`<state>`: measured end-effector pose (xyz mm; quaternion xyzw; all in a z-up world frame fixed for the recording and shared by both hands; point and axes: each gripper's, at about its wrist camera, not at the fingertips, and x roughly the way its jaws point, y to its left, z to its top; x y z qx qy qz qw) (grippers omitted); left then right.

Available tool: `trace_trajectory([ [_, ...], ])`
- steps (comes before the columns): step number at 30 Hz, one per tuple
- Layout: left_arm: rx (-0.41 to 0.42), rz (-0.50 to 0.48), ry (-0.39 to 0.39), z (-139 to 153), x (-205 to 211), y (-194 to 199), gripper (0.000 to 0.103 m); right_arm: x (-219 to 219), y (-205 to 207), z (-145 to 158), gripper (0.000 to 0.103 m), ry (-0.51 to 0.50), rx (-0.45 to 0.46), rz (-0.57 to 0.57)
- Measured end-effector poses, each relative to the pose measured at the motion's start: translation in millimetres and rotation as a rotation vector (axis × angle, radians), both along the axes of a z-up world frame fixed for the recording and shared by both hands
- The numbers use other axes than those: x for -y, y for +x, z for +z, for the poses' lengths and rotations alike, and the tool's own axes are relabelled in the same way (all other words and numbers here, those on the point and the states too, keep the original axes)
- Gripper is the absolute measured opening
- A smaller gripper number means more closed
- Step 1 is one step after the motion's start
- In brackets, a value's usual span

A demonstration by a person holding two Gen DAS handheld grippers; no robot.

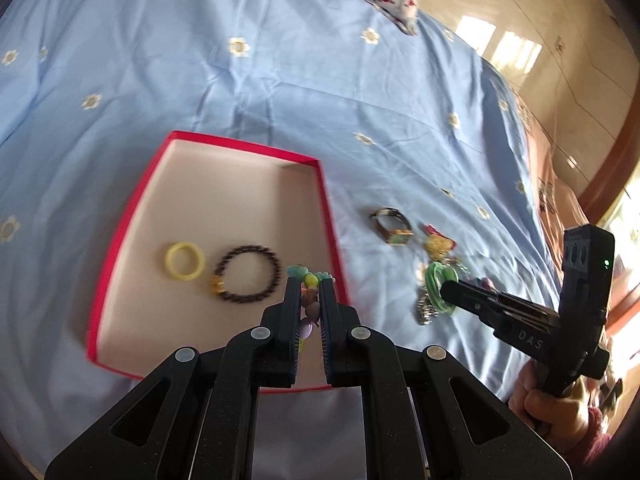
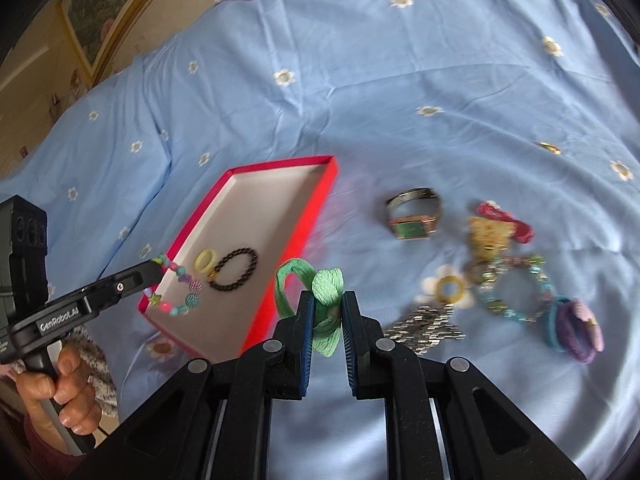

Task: Organize jewelry
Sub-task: 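Carry both items into the red box and open both tools to release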

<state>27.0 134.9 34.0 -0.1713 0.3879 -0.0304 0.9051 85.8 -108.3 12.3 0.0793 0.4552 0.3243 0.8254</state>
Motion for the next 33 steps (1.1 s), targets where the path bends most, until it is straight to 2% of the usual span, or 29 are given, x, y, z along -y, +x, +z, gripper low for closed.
trace_trajectory([
  [13,-0.029,0.108,-0.025,-15.5,-48.1,-12.1,0.008,-61.3,-10.7,0.5,0.013,-0.001,0.003,0.134],
  [24,-0.072,0.115,-0.064,-39.3,-64.7,1.9,0.008,-105.7,-10.3,-7.2,0.014,-0.022,-0.003,0.214],
  [33,-0.119,0.14,-0.053,-60.0,-79.3,14.4,0.008,-135.9,-1.8,-29.4,0.014,-0.072,-0.027,0.248],
])
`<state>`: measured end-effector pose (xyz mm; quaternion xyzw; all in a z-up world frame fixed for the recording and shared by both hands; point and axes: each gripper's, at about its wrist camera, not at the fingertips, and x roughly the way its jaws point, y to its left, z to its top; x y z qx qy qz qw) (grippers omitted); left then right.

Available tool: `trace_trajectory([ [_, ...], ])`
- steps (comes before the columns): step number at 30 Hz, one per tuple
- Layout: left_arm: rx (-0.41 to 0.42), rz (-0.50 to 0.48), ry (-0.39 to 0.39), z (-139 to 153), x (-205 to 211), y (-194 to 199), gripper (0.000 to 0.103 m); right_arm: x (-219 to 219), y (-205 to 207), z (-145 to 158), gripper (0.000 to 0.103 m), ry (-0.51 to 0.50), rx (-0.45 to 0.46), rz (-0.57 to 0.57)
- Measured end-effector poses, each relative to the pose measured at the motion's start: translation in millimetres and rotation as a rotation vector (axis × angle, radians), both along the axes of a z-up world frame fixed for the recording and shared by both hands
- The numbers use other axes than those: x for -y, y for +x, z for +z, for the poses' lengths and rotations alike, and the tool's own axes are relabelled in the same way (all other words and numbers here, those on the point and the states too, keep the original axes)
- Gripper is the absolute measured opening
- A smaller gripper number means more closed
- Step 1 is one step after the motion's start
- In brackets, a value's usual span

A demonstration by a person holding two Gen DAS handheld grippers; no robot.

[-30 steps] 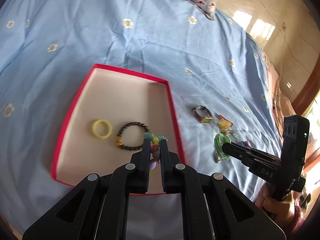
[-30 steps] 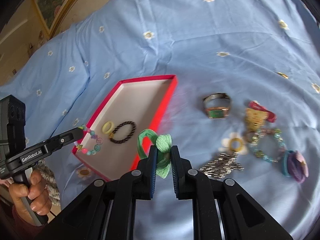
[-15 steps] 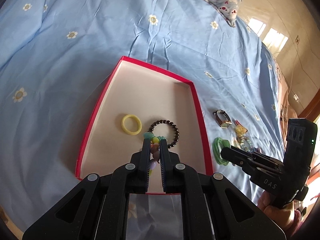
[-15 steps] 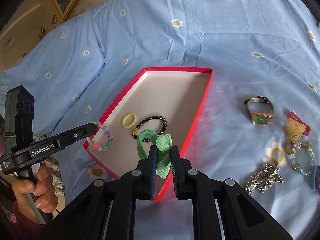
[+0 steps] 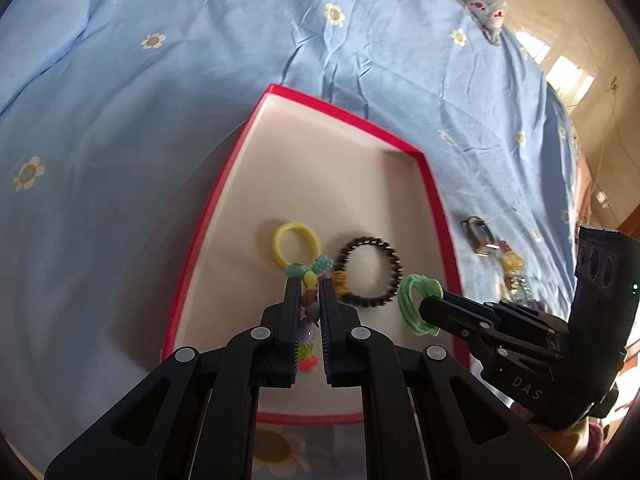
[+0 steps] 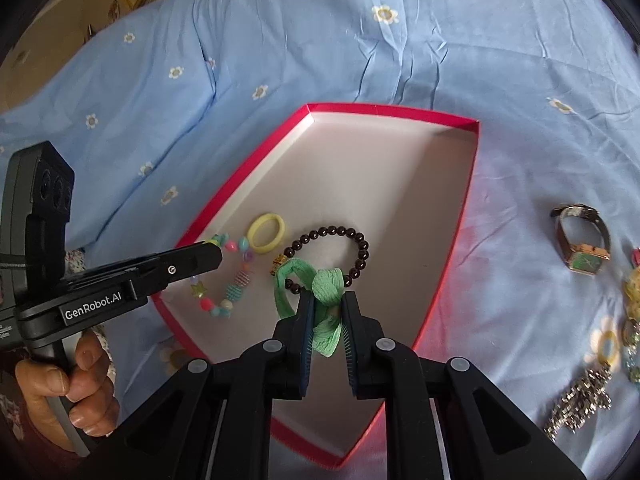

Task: Organize jewelry
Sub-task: 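Carry both items into the red box and open both tools to release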

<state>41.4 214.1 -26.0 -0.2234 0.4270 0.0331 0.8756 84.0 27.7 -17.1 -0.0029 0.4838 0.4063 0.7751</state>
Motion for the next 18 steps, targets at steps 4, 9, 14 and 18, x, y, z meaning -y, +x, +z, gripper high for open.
trace_trajectory([
  [4,-0.022,0.016,0.01,-9.1,-6.0,1.9,0.008,-8.5,3.3,-8.4,0.014,-0.021,-0.005,0.008],
  [9,-0.04,0.026,0.019,-16.6,-10.7,3.7,0.008,-14.5,6.7,-15.5,0.014,-0.044,-0.006,0.01],
  [14,-0.049,0.027,0.021,-20.1,-11.4,5.1,0.008,-16.2,7.7,-18.3,0.017,-0.047,-0.009,0.013],
  [18,-0.054,0.029,0.038,-19.1,-10.2,5.2,0.008,-17.7,7.4,-18.1,0.018,-0.048,-0.006,0.014],
])
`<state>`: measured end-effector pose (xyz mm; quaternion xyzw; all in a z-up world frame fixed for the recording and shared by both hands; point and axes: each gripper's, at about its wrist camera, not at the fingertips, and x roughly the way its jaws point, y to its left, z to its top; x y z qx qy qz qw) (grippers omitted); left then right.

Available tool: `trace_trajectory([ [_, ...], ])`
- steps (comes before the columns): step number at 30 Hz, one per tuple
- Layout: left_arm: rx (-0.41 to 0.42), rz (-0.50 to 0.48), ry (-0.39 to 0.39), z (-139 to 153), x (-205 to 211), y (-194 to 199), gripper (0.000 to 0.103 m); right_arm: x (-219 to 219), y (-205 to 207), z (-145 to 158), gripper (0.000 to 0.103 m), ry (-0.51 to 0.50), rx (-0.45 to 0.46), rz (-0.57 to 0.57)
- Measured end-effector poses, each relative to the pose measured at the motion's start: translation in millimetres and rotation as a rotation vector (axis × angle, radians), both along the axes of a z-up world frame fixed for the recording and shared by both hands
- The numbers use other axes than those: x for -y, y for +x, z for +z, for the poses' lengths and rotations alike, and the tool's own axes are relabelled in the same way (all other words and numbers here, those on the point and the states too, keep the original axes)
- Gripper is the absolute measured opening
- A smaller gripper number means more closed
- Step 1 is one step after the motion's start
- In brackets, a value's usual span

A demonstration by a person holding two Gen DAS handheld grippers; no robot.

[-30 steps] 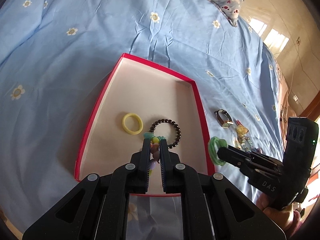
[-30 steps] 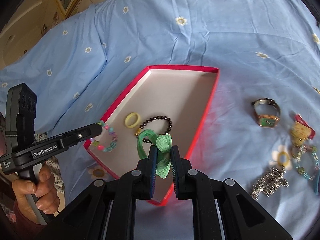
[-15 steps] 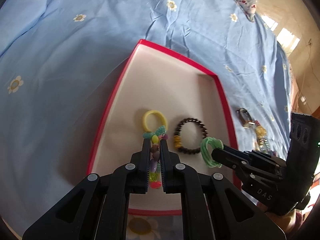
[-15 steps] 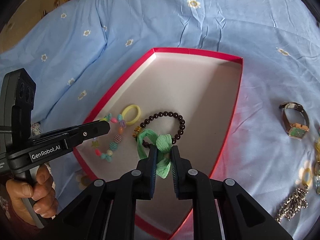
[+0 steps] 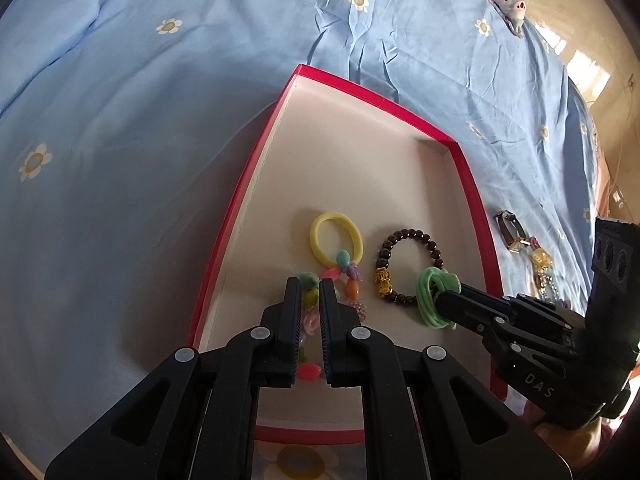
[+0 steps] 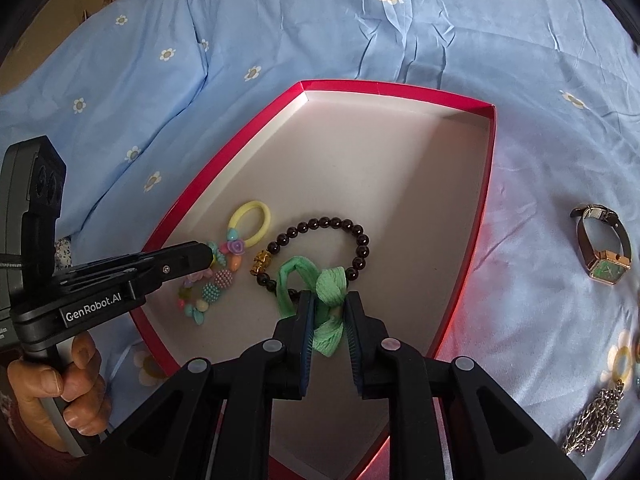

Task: Organize jewelry
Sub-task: 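Carry both items into the red box and open both tools to release, then move both open tools back over the remaining jewelry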

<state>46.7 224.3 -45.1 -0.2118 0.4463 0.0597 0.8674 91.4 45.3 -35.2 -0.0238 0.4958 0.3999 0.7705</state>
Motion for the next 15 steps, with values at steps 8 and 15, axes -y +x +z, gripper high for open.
trace_trajectory([
  [8,0.006,0.013,0.011,7.4,0.7,-5.3,0.025,3.4,-1.0,2.6,0.024,0.018,-0.016,-0.007],
  [15,0.02,0.019,0.024,18.8,3.8,-12.4,0.032,13.2,-5.7,14.9,0.025,0.045,-0.001,-0.021],
])
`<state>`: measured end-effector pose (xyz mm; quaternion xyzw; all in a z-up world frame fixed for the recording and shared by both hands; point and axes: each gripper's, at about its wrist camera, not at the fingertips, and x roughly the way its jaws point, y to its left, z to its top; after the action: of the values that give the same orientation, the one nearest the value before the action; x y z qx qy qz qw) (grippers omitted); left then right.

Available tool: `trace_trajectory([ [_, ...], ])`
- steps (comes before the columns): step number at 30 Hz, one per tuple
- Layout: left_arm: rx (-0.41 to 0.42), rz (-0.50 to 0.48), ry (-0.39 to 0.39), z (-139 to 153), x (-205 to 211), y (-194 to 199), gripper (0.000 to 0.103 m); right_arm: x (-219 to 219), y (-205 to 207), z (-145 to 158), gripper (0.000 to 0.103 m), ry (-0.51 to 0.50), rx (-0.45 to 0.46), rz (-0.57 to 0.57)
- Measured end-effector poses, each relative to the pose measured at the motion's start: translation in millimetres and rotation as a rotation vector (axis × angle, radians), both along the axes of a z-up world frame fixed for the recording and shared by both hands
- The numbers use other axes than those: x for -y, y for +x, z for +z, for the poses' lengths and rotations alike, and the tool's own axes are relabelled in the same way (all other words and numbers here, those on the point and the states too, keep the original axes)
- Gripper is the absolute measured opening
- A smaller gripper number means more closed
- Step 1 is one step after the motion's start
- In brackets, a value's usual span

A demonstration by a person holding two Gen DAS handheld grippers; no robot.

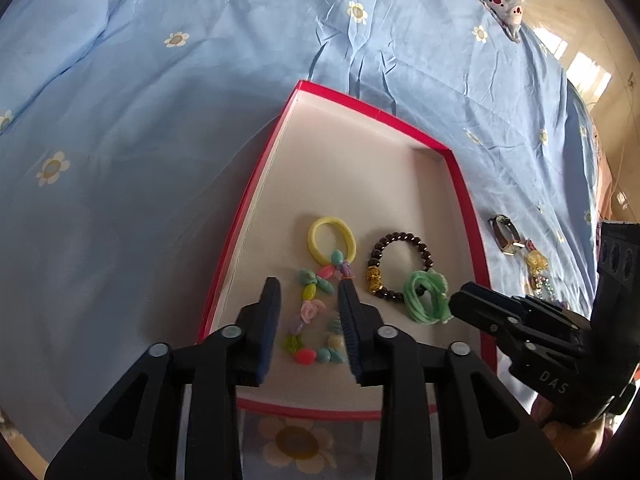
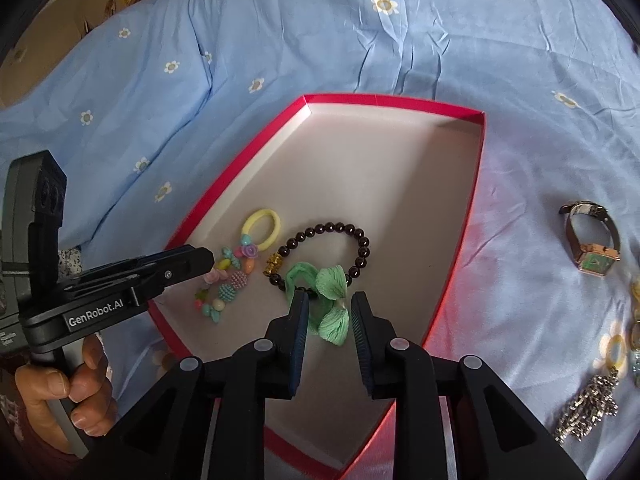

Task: Organize jewelry
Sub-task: 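Move both open tools back over the remaining jewelry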

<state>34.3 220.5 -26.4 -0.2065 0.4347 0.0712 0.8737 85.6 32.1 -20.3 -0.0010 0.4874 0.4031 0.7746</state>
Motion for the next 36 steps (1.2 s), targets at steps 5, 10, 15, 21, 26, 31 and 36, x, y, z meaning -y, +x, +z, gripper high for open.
trace_trajectory([
  [5,0.023,-0.01,0.011,11.7,10.0,-5.5,0.034,22.1,-3.2,15.5,0.032,0.044,0.021,-0.027],
  [10,0.036,-0.041,0.014,20.3,27.3,-6.1,0.038,52.3,-3.1,22.2,0.033,0.057,0.025,-0.077],
  [15,0.04,-0.103,0.021,26.7,55.3,-3.1,0.038,87.1,-2.7,23.7,0.034,0.049,0.019,-0.141],
  [21,0.038,-0.172,0.024,29.9,86.4,3.2,0.038,131.6,-1.0,22.0,0.035,0.041,0.014,-0.224],
  [26,0.035,-0.222,0.029,31.1,108.4,8.5,0.038,163.2,3.5,19.3,0.035,0.033,0.011,-0.287],
  [31,0.034,-0.259,0.041,33.9,124.5,13.4,0.038,190.3,5.0,18.0,0.038,0.024,0.016,-0.343],
  [36,0.033,-0.291,0.053,37.0,138.1,21.5,0.041,214.2,8.0,15.9,0.038,0.018,0.015,-0.386],
])
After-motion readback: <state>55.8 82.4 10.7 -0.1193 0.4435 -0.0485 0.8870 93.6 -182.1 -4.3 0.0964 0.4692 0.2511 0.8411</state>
